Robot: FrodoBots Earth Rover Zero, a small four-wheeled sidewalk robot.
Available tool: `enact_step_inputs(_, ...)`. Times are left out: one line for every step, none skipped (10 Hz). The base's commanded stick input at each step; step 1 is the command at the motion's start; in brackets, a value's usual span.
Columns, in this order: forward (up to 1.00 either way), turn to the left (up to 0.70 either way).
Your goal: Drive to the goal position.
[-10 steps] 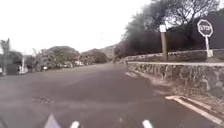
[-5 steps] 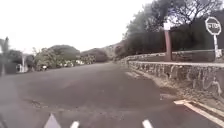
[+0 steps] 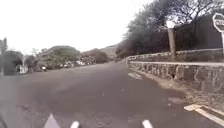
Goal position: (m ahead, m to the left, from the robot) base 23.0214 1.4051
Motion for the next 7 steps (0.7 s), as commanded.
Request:
enact_step_inputs(0.5, 0.0)
enact_step_inputs(0.5, 0.0)
enact_step_inputs(0.5, 0.0)
enact_step_inputs(0.5, 0.0)
enact_step_inputs(0.5, 0.0)
enact_step_inputs(0.5, 0.0)
enact_step_inputs(0.5, 0.0)
